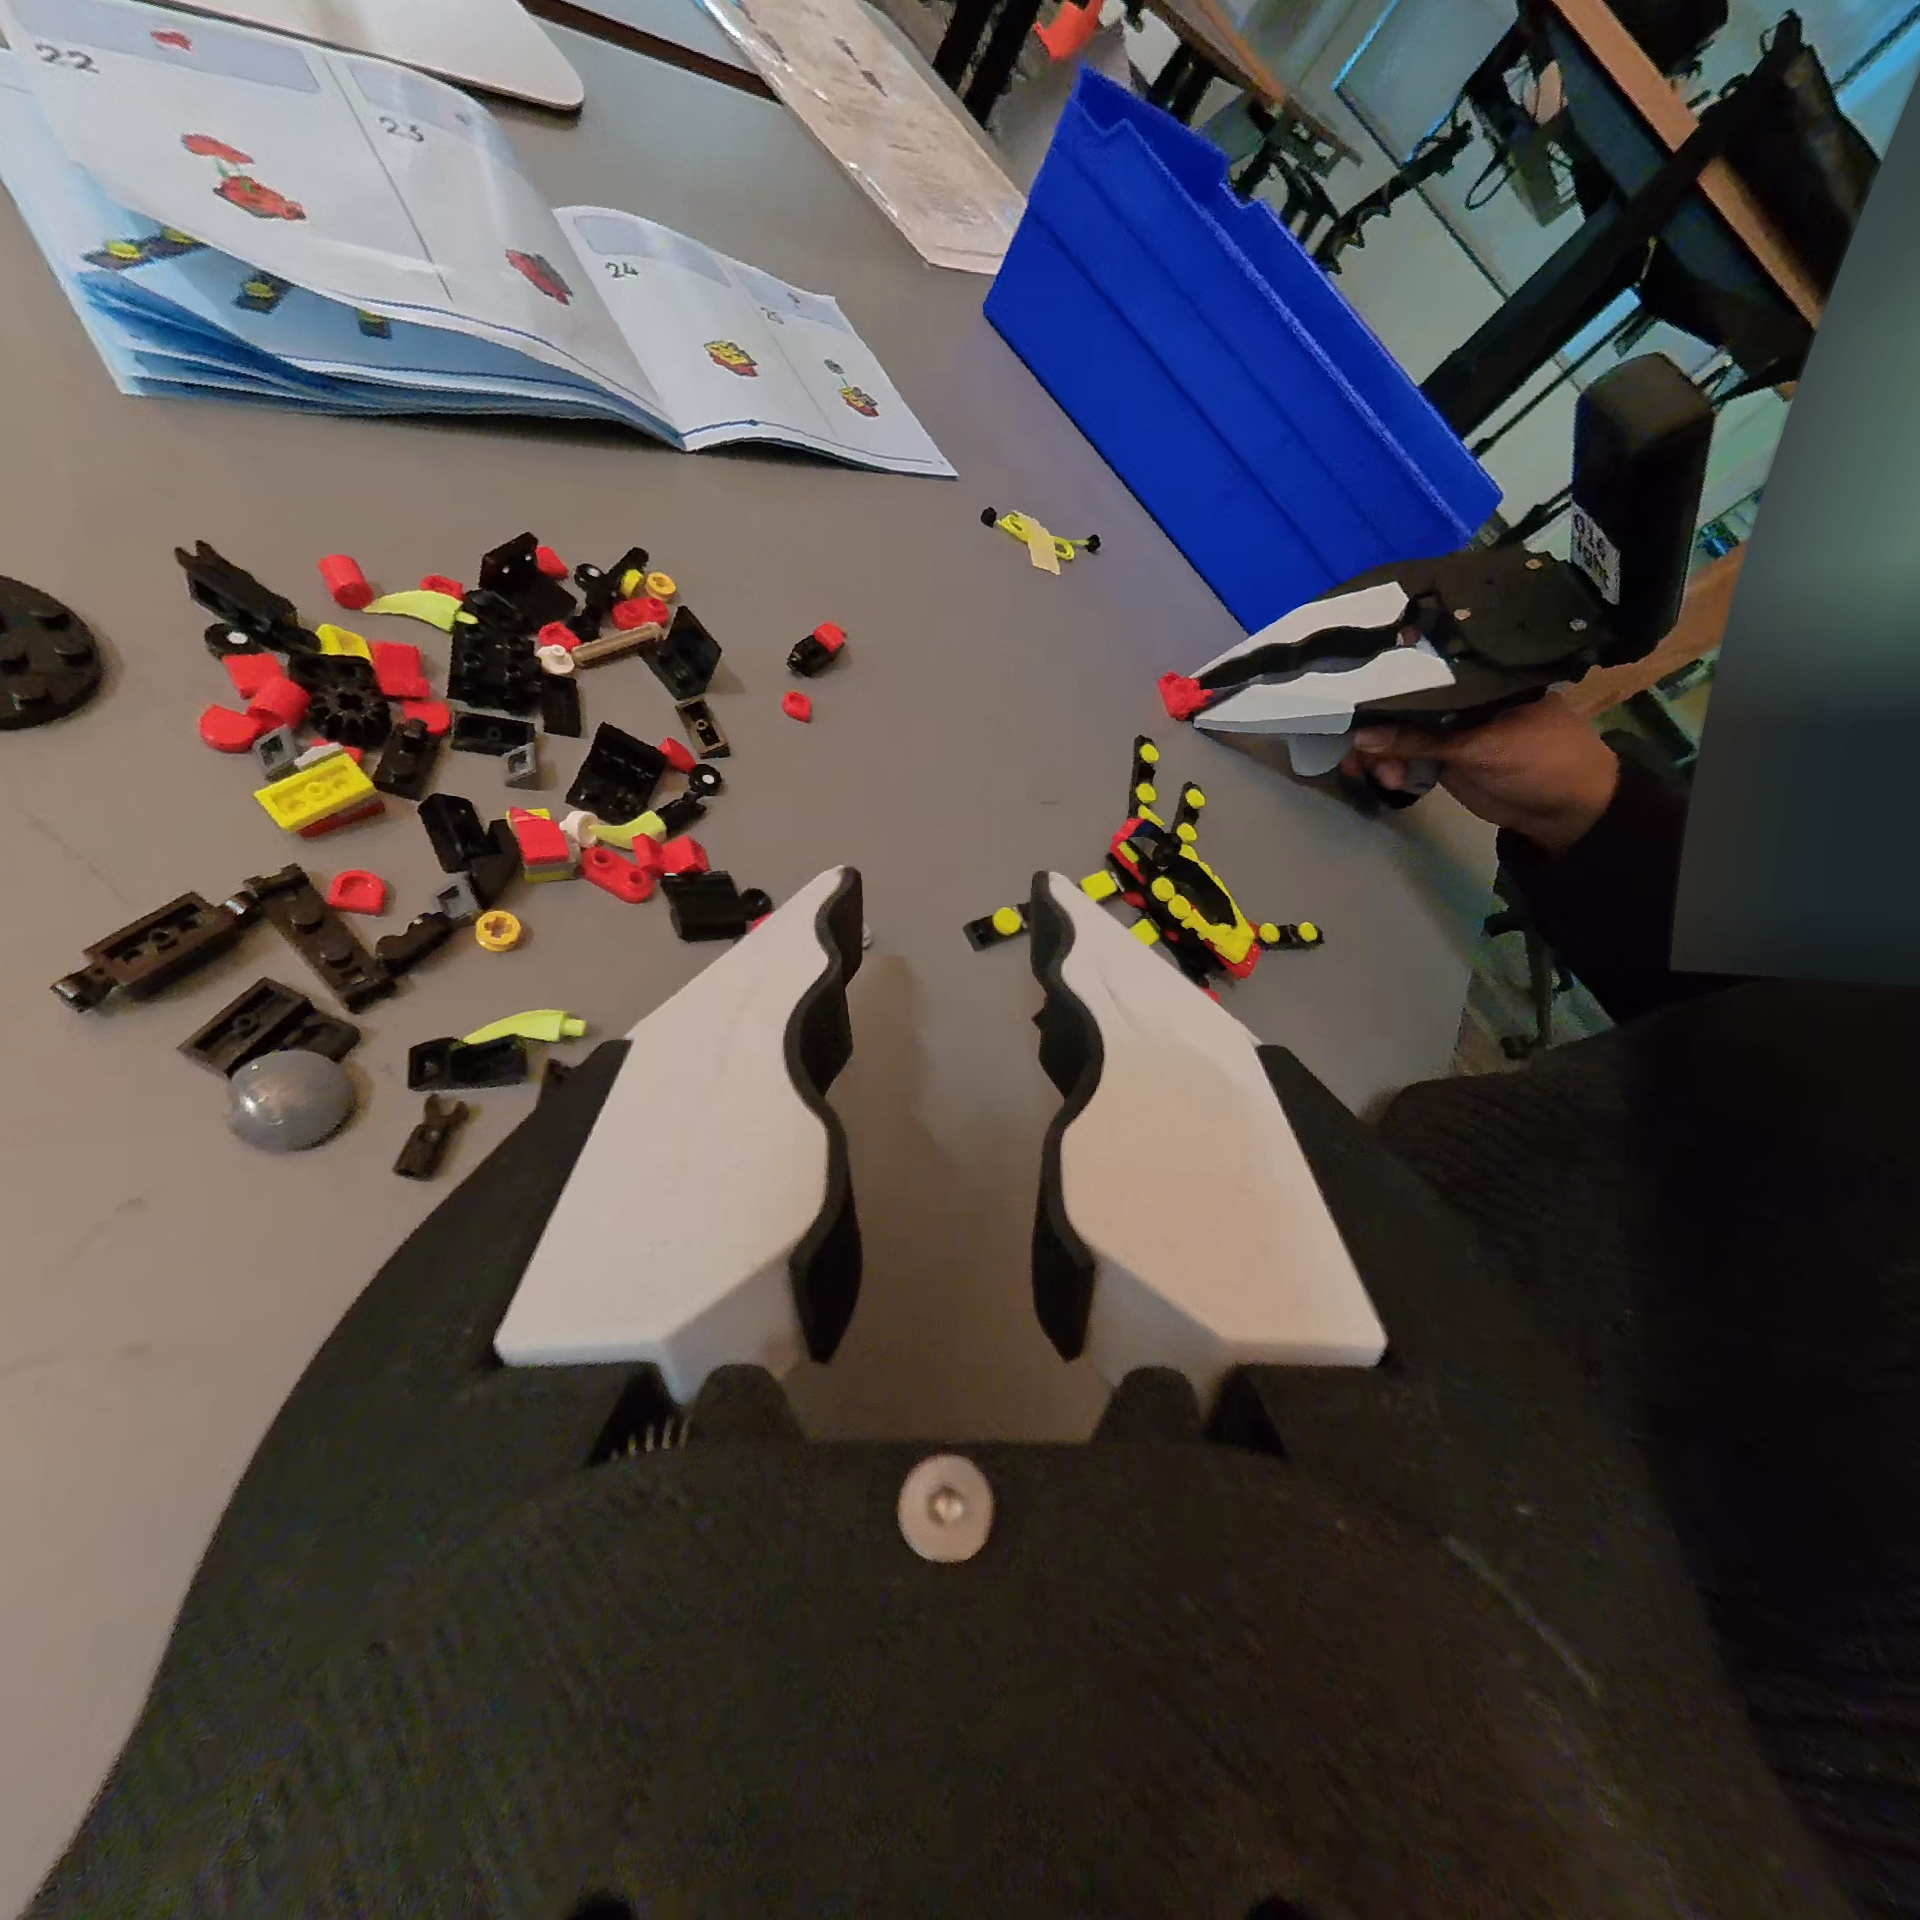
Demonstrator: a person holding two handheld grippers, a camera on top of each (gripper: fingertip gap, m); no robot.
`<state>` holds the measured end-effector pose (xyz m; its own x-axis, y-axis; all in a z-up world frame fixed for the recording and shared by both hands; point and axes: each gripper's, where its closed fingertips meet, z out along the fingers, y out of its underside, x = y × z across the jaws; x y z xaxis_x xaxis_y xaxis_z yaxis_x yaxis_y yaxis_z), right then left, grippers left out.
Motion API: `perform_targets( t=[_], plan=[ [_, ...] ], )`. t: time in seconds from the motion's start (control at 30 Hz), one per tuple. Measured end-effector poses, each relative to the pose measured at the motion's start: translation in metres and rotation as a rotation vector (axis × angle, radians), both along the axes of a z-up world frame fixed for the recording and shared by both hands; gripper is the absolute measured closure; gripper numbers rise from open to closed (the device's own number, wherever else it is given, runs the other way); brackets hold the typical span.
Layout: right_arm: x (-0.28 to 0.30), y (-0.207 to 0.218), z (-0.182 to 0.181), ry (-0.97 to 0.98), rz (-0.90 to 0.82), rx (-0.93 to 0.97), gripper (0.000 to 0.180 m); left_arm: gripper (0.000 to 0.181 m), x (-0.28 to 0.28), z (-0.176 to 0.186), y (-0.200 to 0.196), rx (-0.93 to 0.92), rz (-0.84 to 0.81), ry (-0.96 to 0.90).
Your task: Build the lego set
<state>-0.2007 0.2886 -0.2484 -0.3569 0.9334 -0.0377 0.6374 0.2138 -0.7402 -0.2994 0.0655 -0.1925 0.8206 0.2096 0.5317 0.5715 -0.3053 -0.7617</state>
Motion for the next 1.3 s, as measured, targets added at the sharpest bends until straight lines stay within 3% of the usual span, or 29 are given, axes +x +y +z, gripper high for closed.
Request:
perform_targets(
  t=[0.2, 0.3, 0.6, 0.77, 0.9, 1.03, 1.3],
  plan=[
    [0.006, -0.005, 0.001, -0.011, 0.024, 0.052, 0.165, 0.150, 0.015, 0.000, 0.001, -0.026, -0.052, 0.042],
    [0.011, -0.006, 0.000, -0.022, 0.031, 0.071, 0.165, 0.150, 0.041, -0.011, 0.005, -0.076, -0.173, 0.018],
    [0.032, -0.008, 0.001, -0.024, 0.084, 0.106, 0.166, 0.154, 0.061, -0.020, 0.009, -0.169, -0.266, 0.206],
    [0.033, -0.009, 0.006, -0.005, 0.085, 0.126, 0.159, 0.155, 0.033, -0.020, -0.004, -0.211, -0.139, 0.248],
    [0.031, -0.009, 0.012, 0.028, 0.076, 0.151, 0.147, 0.169, -0.011, -0.026, -0.026, -0.302, 0.058, 0.281],
    [0.026, -0.012, 0.023, 0.083, 0.079, 0.152, 0.146, 0.165, -0.047, -0.027, -0.041, -0.360, 0.231, 0.329],
    [0.023, -0.020, 0.028, 0.116, 0.107, 0.155, 0.147, 0.163, -0.058, -0.043, -0.043, -0.496, 0.279, 0.417]
  ],
)
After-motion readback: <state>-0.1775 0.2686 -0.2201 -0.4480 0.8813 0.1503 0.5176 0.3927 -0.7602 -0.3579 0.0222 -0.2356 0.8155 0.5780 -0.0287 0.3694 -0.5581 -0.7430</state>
